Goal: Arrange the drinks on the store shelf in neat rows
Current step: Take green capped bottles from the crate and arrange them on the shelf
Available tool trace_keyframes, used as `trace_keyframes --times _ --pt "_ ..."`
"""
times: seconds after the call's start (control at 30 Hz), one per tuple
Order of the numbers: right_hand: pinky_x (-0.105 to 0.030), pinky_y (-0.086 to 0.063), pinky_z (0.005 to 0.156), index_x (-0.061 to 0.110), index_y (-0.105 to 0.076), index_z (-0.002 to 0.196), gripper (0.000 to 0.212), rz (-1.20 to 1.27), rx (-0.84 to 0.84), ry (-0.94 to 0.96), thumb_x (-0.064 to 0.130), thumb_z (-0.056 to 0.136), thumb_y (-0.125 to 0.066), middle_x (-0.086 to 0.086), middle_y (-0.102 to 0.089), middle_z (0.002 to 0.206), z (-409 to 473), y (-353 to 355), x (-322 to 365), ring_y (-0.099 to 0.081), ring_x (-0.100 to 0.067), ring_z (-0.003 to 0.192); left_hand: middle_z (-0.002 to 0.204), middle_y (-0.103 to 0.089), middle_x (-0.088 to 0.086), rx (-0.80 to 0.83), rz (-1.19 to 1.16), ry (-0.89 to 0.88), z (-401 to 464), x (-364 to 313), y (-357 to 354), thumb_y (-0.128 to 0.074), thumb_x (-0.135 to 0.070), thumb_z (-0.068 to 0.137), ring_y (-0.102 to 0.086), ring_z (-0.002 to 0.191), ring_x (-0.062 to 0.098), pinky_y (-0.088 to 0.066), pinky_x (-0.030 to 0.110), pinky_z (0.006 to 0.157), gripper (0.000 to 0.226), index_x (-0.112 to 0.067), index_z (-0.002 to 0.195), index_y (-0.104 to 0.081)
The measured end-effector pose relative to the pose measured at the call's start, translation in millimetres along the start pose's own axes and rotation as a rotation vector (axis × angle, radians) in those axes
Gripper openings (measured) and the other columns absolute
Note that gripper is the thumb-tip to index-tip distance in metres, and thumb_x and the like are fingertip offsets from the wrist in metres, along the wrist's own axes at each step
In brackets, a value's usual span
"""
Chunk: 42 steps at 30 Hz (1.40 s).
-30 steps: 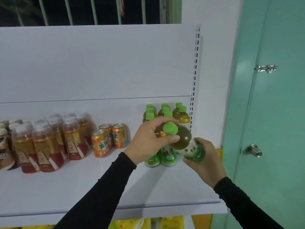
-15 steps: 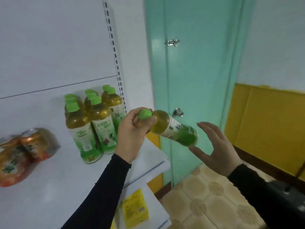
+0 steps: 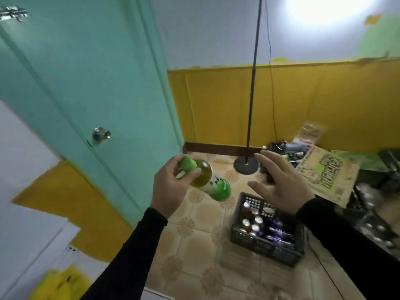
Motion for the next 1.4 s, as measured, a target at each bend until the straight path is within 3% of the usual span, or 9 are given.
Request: trace_keyframes --times 0.13,0.33,0.57,0.73,0.8,1.0,1.17,1.3,1.4 --pt "-0.045 -0.046 0.104 0.008 -0.050 0.140 0.072 -0.003 0.070 -0.108 0.061 0.091 -0.049 -0.013 -0.051 0.139 -12 -7 -90 -0.049 -0.031 0.129 0.101 -0.073 -0.009 0.120 0.054 0.044 28 19 -97 -0.082 -0.006 0.078 -0.068 0.093 -0.002 -0.050 0.008 0.079 0.035 -0.028 0.100 -0.067" --pt "-0.039 -0.046 0.102 0.007 -0.051 0.138 0.070 0.026 0.143 -0.241 0.058 0.090 -0.052 -0.014 -0.054 0.135 -25 -34 -215 -0.051 -0.028 0.123 0.097 -0.067 -0.016 0.311 0.227 0.218 65 75 -224 -0.082 -0.017 0.082 -0.066 0.095 0.004 -0.052 0.012 0.079 0.036 -0.022 0.114 -0.067" --pt "-0.037 -0.046 0.098 0.005 -0.055 0.134 0.066 0.042 0.251 -0.439 0.045 0.084 -0.069 -0.017 -0.059 0.128 -56 -113 -312 -0.057 -0.032 0.117 0.092 -0.065 -0.009 0.525 0.471 0.326 95 182 -319 -0.077 -0.023 0.087 -0.063 0.088 0.012 -0.057 0.036 0.080 0.022 -0.024 0.102 -0.061" --pt "-0.037 -0.046 0.099 0.007 -0.054 0.137 0.068 0.065 0.363 -0.606 0.050 0.086 -0.063 -0.015 -0.057 0.132 -106 -210 -366 -0.055 -0.031 0.121 0.085 -0.053 -0.008 0.628 0.568 0.398 106 299 -383 -0.067 -0.023 0.095 -0.052 0.077 0.010 -0.037 0.014 0.058 0.025 -0.020 0.105 -0.043" --pt "-0.038 -0.046 0.100 0.009 -0.051 0.140 0.069 0.064 0.415 -0.680 0.053 0.087 -0.060 -0.014 -0.055 0.136 -136 -258 -386 -0.053 -0.030 0.124 0.084 -0.052 -0.007 0.640 0.566 0.458 105 356 -408 -0.064 -0.022 0.097 -0.050 0.072 0.008 -0.035 0.015 0.055 0.026 -0.018 0.106 -0.040" --pt "-0.042 -0.046 0.105 0.014 -0.044 0.146 0.086 0.075 0.521 -0.831 0.073 0.085 -0.029 -0.010 -0.048 0.143 -228 -415 -451 -0.047 -0.027 0.132 0.095 -0.061 0.005 0.632 0.550 0.543 92 531 -482 -0.062 -0.023 0.098 -0.060 0.080 0.021 -0.044 0.030 0.065 0.024 -0.019 0.105 -0.040" --pt "-0.043 -0.047 0.103 0.013 -0.047 0.144 0.083 0.093 0.533 -0.890 0.074 0.087 -0.034 -0.010 -0.050 0.141 -290 -520 -498 -0.049 -0.030 0.130 0.121 -0.064 0.007 0.625 0.594 0.494 77 648 -532 -0.062 -0.025 0.098 -0.064 0.094 0.024 -0.046 0.028 0.072 0.026 -0.015 0.114 -0.043" --pt "-0.042 -0.048 0.101 0.013 -0.049 0.142 0.082 0.111 0.573 -0.908 0.071 0.085 -0.034 -0.009 -0.052 0.139 -324 -567 -513 -0.050 -0.029 0.128 0.135 -0.060 0.008 0.627 0.594 0.432 66 695 -560 -0.062 -0.024 0.098 -0.063 0.105 0.024 -0.047 0.027 0.079 0.033 -0.008 0.121 -0.045" --pt "-0.044 -0.047 0.102 0.015 -0.047 0.143 0.082 0.126 0.617 -0.917 0.071 0.085 -0.033 -0.008 -0.050 0.141 -341 -588 -516 -0.048 -0.028 0.130 0.133 -0.061 0.011 0.586 0.600 0.365 66 704 -570 -0.064 -0.023 0.097 -0.064 0.107 0.032 -0.054 0.038 0.083 0.033 -0.004 0.117 -0.046"
Point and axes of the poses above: each hand's wrist, its own z-axis towards the middle knuckle, its own y-axis out of the back of the hand, x = y × z, the point moved 10 cm from there along z, towards the middle knuckle
